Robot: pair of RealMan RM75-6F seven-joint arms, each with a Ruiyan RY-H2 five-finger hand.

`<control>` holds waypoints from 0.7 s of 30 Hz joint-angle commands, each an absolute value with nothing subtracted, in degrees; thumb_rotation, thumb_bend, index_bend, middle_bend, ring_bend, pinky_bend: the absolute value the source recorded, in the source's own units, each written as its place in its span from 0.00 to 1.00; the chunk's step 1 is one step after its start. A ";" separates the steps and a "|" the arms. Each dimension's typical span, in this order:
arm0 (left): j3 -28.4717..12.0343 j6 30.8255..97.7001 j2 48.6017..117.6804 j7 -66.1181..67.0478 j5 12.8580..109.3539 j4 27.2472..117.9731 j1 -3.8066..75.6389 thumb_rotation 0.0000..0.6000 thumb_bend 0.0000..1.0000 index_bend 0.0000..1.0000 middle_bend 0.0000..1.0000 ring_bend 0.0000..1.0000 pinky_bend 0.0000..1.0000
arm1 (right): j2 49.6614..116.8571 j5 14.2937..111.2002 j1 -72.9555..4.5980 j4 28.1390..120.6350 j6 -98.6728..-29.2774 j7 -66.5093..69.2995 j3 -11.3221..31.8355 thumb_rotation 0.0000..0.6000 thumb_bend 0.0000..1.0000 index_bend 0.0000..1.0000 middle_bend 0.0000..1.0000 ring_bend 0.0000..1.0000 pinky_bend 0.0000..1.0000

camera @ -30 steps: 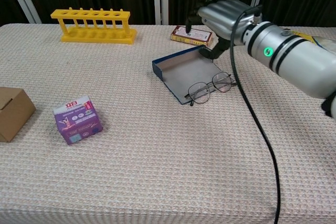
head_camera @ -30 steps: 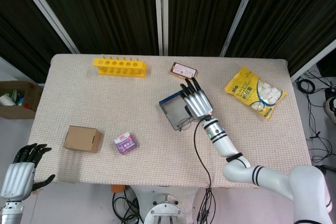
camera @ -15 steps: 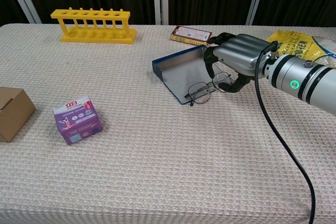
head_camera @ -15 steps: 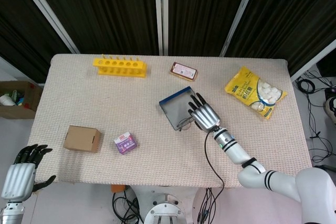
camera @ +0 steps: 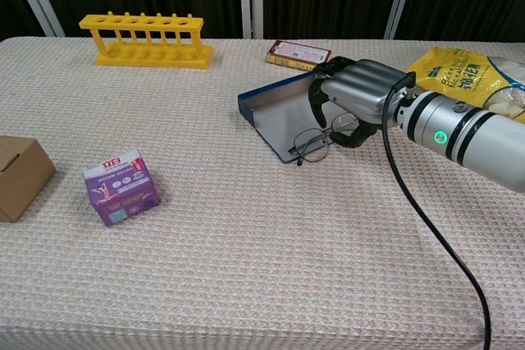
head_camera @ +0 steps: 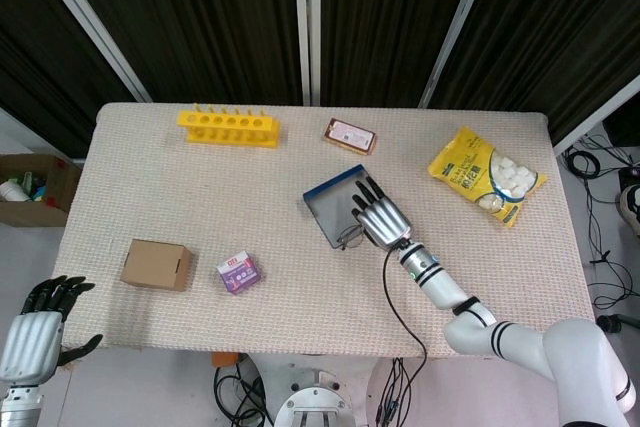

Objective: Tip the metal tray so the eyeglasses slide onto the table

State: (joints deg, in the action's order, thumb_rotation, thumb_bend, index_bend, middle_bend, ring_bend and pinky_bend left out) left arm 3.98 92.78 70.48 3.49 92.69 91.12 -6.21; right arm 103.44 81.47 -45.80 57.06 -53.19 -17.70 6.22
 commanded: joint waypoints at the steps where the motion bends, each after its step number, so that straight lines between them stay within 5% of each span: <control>1: 4.03 92.76 70.54 3.30 92.62 90.91 -6.28 1.00 0.10 0.26 0.20 0.12 0.14 | 104.20 81.60 -46.06 55.93 -53.03 -16.85 6.28 1.00 0.36 0.53 0.26 0.00 0.00; 11: 4.12 93.06 70.91 2.84 92.85 90.29 -6.49 1.00 0.10 0.26 0.20 0.12 0.14 | 103.44 84.94 -45.54 55.96 -56.42 -13.69 4.96 1.00 0.45 0.74 0.33 0.06 0.00; 21: 4.16 92.74 71.22 2.93 93.26 90.31 -6.22 1.00 0.10 0.26 0.20 0.12 0.14 | 93.07 90.02 -43.28 73.56 -60.84 -11.21 1.68 1.00 0.46 0.75 0.33 0.06 0.00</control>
